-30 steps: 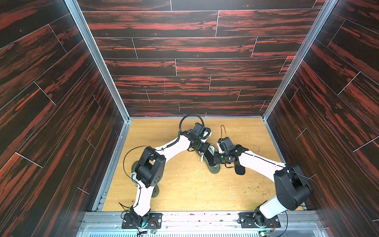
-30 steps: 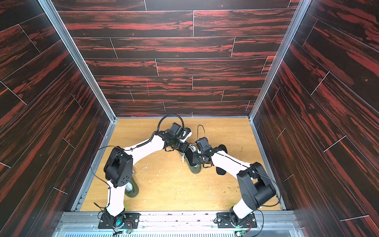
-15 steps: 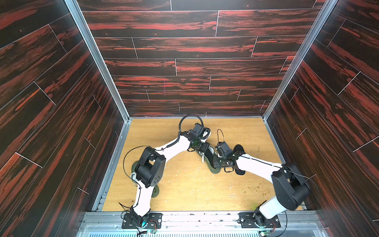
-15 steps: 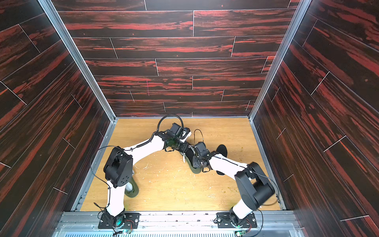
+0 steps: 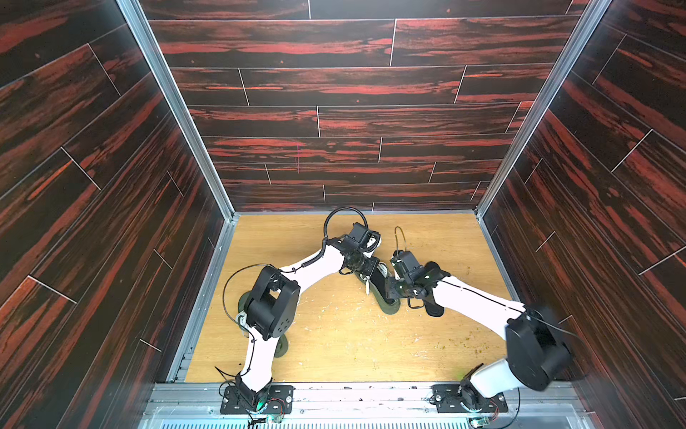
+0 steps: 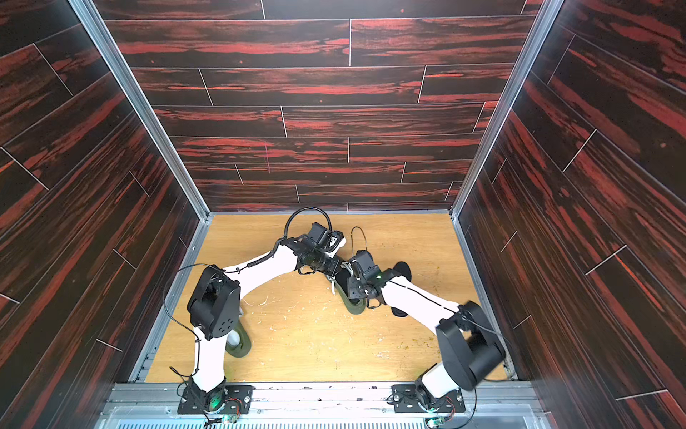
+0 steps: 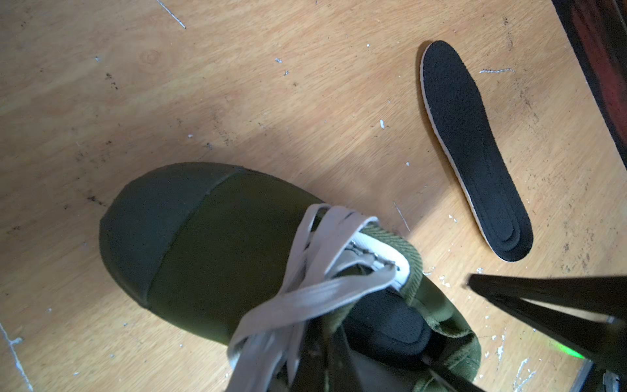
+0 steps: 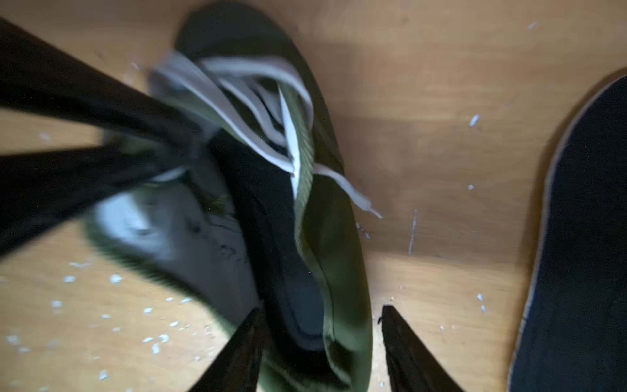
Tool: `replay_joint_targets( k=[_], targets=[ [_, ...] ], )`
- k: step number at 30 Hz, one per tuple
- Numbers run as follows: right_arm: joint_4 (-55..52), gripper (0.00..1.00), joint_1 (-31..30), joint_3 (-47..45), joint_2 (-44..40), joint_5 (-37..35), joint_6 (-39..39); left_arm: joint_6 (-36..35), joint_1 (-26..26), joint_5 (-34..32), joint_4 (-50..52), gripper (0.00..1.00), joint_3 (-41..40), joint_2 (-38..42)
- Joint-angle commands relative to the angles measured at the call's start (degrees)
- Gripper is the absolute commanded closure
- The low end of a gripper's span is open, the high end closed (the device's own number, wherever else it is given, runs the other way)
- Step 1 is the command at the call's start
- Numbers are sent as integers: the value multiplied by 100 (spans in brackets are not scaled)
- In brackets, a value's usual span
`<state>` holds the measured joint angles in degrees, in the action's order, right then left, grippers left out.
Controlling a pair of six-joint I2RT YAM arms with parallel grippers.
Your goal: Insert the insole into the shoe
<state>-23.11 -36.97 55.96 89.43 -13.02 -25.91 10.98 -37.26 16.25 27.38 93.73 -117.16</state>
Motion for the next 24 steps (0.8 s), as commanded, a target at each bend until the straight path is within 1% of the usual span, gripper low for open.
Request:
replay_joint_targets(
  k=[1,5,7,12,17,19,22,24],
  targets=[
    [-98,41,-23,114,417,-80,50,18,19,39,5,100,67,429],
    [-116,42,-9,116,889,-507,-156,20,18,3,-29,100,16,508],
    [-215,44,-9,43,959,-494,-160,24,22,-105,-60,100,-11,551],
    [-315,48,-27,-393,387,-148,-201,-8,23,-207,-83,100,0,521],
    [-176,49,-25,-504,-107,44,-292,-64,21,-25,4,100,187,345],
    [-37,47,-21,-445,-8,27,-230,-122,17,155,59,100,257,294],
    [136,44,2,-199,391,-54,-60,-267,-15,441,244,100,385,178],
    [334,44,57,-68,586,-57,-36,-331,-42,437,333,100,409,141]
  ],
)
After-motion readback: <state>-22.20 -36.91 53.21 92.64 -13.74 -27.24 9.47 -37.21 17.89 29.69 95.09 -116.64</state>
